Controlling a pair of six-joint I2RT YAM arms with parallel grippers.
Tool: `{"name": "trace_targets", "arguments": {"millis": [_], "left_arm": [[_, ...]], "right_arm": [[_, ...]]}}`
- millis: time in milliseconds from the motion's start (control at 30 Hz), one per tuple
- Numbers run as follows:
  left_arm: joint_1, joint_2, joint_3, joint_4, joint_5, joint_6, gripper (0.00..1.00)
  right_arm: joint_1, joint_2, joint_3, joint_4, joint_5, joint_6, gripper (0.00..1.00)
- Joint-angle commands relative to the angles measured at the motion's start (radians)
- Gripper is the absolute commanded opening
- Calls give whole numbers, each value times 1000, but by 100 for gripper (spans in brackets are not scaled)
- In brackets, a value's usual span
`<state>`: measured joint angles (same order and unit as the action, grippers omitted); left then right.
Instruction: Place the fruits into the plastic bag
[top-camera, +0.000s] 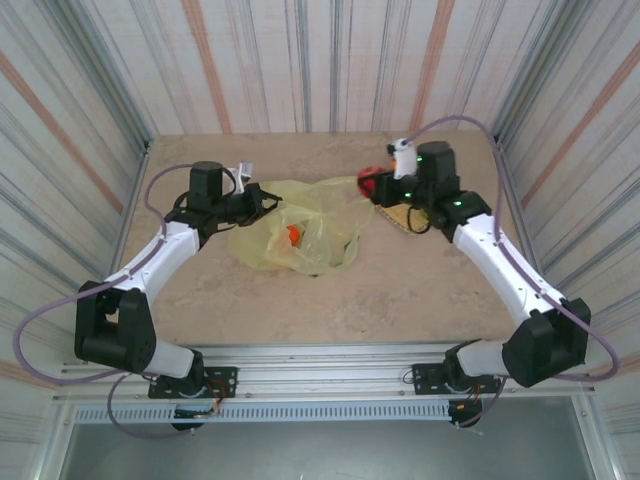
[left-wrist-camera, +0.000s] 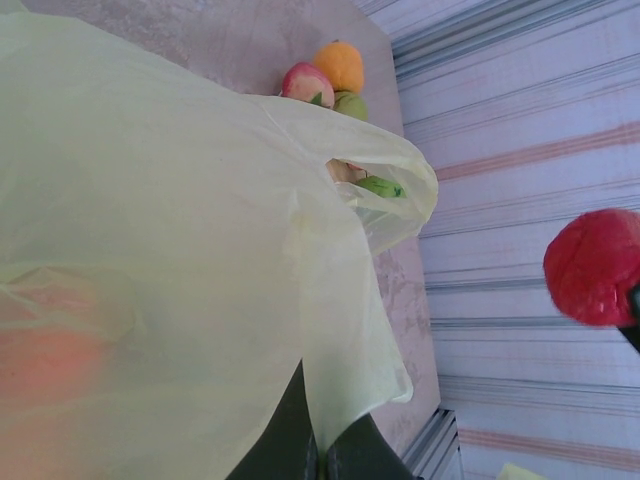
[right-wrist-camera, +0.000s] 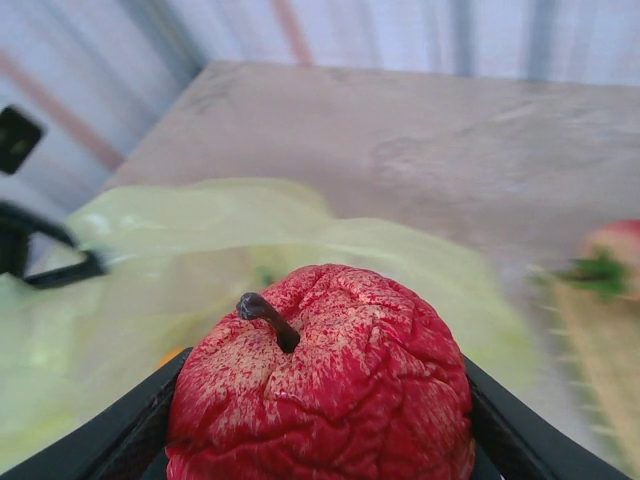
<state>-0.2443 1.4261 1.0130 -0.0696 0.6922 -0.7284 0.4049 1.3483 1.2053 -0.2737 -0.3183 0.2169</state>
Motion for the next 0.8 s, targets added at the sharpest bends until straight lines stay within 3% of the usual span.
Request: {"name": "trace_targets", "arguments": {"millis": [0,367,767], "left_arm": [[-8,-1,17,25,48,29,0],[-8,-24,-1,36,66,32,0],[10,-36,-8,47,76,17,0]], "right_arm": [[94,75,-18,98,21,74,57],[242,328,-4,261,131,355,57],[335,476,0,416,166,613,58]]}}
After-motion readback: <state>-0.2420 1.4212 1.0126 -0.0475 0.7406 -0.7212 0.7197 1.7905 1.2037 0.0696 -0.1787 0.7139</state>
